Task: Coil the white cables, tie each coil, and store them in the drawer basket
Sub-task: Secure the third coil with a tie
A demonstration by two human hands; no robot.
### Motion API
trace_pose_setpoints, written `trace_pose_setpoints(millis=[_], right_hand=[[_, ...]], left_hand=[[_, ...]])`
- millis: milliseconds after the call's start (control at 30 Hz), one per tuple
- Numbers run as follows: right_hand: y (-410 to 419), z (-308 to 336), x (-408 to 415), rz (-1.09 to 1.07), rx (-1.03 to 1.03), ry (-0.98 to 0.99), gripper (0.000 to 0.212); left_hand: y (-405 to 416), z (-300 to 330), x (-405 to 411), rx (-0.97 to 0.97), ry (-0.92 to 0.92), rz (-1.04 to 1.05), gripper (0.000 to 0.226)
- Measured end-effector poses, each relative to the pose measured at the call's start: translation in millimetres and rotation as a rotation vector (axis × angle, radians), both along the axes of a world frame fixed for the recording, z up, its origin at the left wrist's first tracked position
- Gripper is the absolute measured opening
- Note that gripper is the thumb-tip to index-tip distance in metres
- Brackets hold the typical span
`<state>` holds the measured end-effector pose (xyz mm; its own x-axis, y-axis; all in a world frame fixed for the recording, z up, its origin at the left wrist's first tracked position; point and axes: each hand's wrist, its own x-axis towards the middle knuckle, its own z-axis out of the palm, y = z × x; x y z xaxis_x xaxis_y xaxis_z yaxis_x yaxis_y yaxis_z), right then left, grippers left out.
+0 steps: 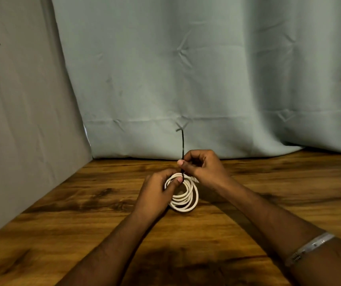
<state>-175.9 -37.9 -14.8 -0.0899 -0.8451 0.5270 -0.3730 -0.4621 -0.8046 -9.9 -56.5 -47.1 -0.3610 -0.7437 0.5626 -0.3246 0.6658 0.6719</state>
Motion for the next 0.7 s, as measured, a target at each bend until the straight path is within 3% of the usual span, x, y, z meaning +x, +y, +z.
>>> trace_pose_setpoints(millis=[133,300,500,700], right_hand=[[-4.4,-0.6,-1.4,-0.179,-0.073,0.101,0.024],[-3.0,4.0,-8.4,-0.228,-0.061,-0.020,0.032],[-5.9,7.1,-9.2,-0.143,0.053,-0.212,0.023],[4.7,12.9,-8.2,-0.026,0.117,-0.315,0.016]], left_hand=[[11.8,5.4,-6.0,-0.277,-0.278,0.081,0.013],[23.8,11.6,-5.4,-0.395,-0.457,0.097,0.012],[28.5,10.1,-3.7,-0.514,-0.548,0.151,0.023],[29.7,10.1,-1.5,-0.570,-0.526,0.219,0.025]])
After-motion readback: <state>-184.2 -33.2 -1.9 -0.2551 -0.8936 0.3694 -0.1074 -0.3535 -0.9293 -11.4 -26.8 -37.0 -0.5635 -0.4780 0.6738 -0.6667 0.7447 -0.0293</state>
